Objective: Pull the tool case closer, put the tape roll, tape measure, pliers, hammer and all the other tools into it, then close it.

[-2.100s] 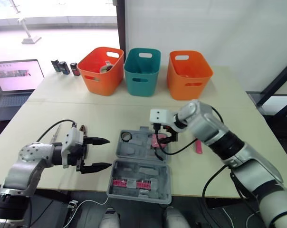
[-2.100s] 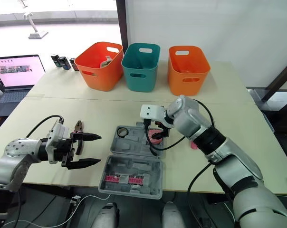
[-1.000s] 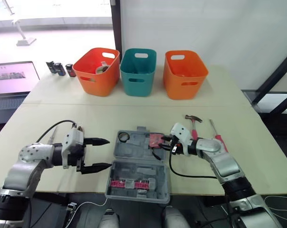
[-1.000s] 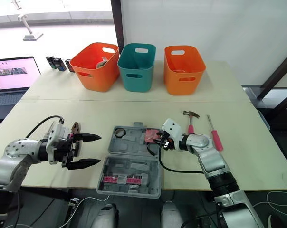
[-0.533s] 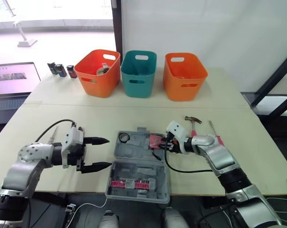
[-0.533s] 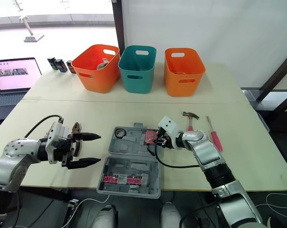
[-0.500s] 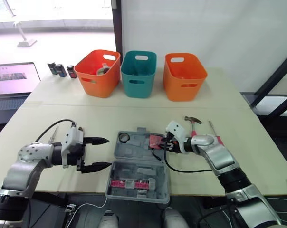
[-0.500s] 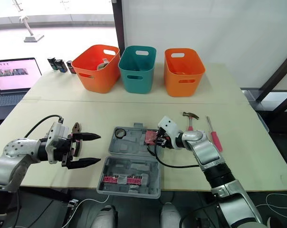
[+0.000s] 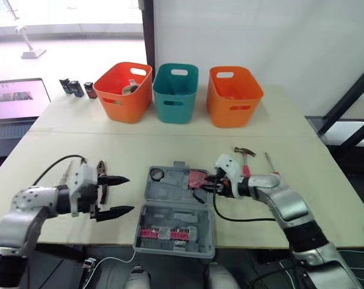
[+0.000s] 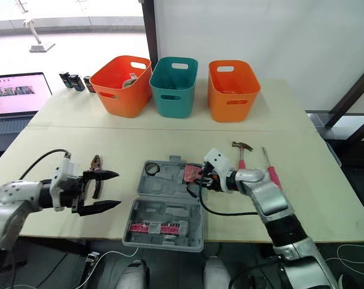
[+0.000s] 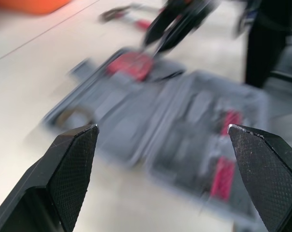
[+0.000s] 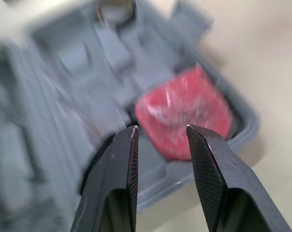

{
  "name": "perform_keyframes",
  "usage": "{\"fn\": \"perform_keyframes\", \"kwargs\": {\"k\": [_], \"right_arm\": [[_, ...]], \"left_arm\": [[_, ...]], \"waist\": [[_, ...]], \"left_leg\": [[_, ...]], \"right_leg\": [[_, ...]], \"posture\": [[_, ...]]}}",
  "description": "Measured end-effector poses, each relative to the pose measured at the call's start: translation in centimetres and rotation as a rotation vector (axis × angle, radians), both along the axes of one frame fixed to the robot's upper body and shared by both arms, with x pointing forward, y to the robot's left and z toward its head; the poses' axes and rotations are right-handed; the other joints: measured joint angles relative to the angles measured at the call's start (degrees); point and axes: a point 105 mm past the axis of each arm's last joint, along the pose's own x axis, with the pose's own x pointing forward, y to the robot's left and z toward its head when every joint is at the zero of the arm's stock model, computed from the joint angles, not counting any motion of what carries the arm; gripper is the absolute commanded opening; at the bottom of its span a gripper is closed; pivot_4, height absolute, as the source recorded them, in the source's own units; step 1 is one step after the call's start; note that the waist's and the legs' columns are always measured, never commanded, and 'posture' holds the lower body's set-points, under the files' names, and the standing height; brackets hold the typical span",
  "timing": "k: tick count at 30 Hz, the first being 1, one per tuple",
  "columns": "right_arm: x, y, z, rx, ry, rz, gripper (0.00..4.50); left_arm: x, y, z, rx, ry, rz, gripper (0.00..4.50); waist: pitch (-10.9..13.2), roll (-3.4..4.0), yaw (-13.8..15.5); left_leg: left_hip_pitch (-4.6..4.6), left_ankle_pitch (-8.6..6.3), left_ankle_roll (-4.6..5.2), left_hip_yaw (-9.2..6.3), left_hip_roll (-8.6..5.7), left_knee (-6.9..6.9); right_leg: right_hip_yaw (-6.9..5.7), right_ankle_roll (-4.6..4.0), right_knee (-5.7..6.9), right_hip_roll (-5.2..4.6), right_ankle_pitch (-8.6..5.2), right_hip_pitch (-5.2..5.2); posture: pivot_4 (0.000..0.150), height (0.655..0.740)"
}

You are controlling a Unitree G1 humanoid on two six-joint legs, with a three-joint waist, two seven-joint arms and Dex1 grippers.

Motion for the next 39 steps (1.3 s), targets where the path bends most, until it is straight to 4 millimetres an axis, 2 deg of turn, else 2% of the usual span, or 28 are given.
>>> {"fn": "perform_keyframes", "kwargs": {"k": [2, 3, 7, 10, 12, 14, 20, 27, 29, 32, 35, 37, 39], "right_arm": [[-1.2, -3.2, 2.1, 0.000, -0.066, -0.044, 2.17], [-1.7, -4.7, 2.4, -0.012, -0.073, -0.074, 2.38], [-5.1, -11.9, 1.9, -0.071, -0.011, -0.202, 4.33], [-7.7, -16.6, 1.5, -0.079, 0.028, -0.308, 4.42], [-9.1, -19.4, 0.9, -0.084, 0.050, -0.388, 4.42], [-10.2, -21.5, 0.3, -0.084, 0.062, -0.449, 4.42], [-11.6, -24.0, -1.1, -0.089, 0.066, -0.519, 4.42], [-11.7, -24.5, -1.4, -0.088, 0.050, -0.547, 4.42], [-11.2, -23.4, -1.1, -0.045, 0.039, -0.542, 4.42], [-9.2, -19.9, 0.9, 0.046, -0.023, -0.467, 4.42], [-6.9, -15.6, 3.9, 0.111, -0.111, -0.363, 4.42], [-5.7, -12.5, 5.5, 0.152, -0.164, -0.284, 4.42], [-4.7, -8.6, 6.4, 0.193, -0.184, -0.189, 4.42]], "left_arm": [[0.1, 2.8, -0.1, 0.020, -0.012, 0.122, 4.50], [0.1, 4.2, -0.2, 0.036, -0.011, 0.179, 4.50], [-0.7, 11.1, 0.2, 0.110, -0.010, 0.424, 4.50], [-1.9, 15.4, 0.6, 0.143, -0.008, 0.573, 4.50], [-2.7, 17.4, 0.8, 0.152, -0.006, 0.642, 4.50], [-3.3, 18.5, 0.6, 0.168, -0.004, 0.672, 4.50], [-4.3, 20.5, -0.1, 0.195, 0.019, 0.723, 4.50], [-3.8, 20.7, 0.4, 0.187, -0.026, 0.734, 4.50], [-3.6, 20.0, -0.2, 0.151, -0.051, 0.745, 4.50], [-3.1, 18.2, -1.5, 0.066, -0.094, 0.772, 4.50], [-2.5, 16.0, -2.3, -0.051, -0.163, 0.852, 4.50], [-2.0, 13.9, -2.9, -0.149, -0.173, 0.902, 4.50], [-1.4, 11.4, -3.7, -0.264, -0.111, 0.958, 4.50]], "waist": [[0.0, -0.02, 0.5], [0.0, -0.06, 0.6], [0.0, -0.04, 1.3], [0.0, -0.08, 1.2], [0.0, -0.12, 1.2], [0.0, -0.10, 1.1], [0.0, -0.09, 0.1], [0.0, -0.06, -0.2], [0.0, 0.05, -0.3], [0.0, 0.10, -0.4], [0.0, 0.06, -0.2], [0.0, 0.03, 0.1], [0.0, -0.09, 0.5]], "left_leg": [[-0.01, -0.02, 0.03, 0.00, 0.00, -0.03], [-0.01, -0.05, 0.07, 0.00, 0.00, -0.03], [0.00, -0.06, 0.07, 0.02, 0.00, -0.02], [0.01, -0.07, 0.05, 0.05, 0.00, -0.01], [0.01, -0.08, 0.04, 0.07, 0.00, -0.01], [0.02, -0.08, 0.04, 0.09, 0.00, -0.02], [0.02, -0.08, 0.04, 0.09, 0.00, -0.06], [0.02, -0.07, 0.04, 0.09, 0.00, -0.06], [0.04, -0.07, 0.03, 0.09, 0.00, -0.07], [0.06, -0.04, 0.00, 0.10, 0.00, -0.06], [0.06, -0.03, -0.01, 0.10, 0.00, -0.02], [0.06, -0.03, -0.01, 0.09, 0.00, 0.02], [0.04, -0.03, -0.01, 0.07, 0.00, 0.05]], "right_leg": [[-0.01, 0.00, -0.06, 0.00, -0.02, 0.00], [-0.01, -0.01, -0.10, 0.00, -0.04, 0.00], [-0.01, -0.05, -0.13, -0.01, -0.04, -0.01], [0.02, -0.07, -0.15, -0.02, -0.03, -0.01], [0.03, -0.09, -0.20, -0.02, -0.02, 0.00], [0.04, -0.10, -0.19, -0.03, -0.01, -0.01], [0.04, -0.11, -0.16, -0.02, -0.01, -0.03], [0.05, -0.11, -0.13, -0.02, 0.00, -0.02], [0.06, -0.11, -0.13, -0.02, 0.00, 0.00], [0.07, -0.12, -0.09, -0.01, 0.01, 0.02], [0.09, -0.12, -0.10, 0.00, 0.03, 0.08], [0.09, -0.10, -0.10, 0.00, 0.03, 0.12], [0.08, -0.08, -0.10, 0.01, 0.03, 0.14]], "posture": [[0.150, 0.7400], [0.150, 0.7400], [0.150, 0.7400], [0.150, 0.7400], [0.150, 0.7400], [0.150, 0.7400], [0.150, 0.7400], [0.150, 0.7400], [0.150, 0.7400], [0.150, 0.7400], [0.150, 0.7400], [0.150, 0.7400], [0.150, 0.7400]]}}
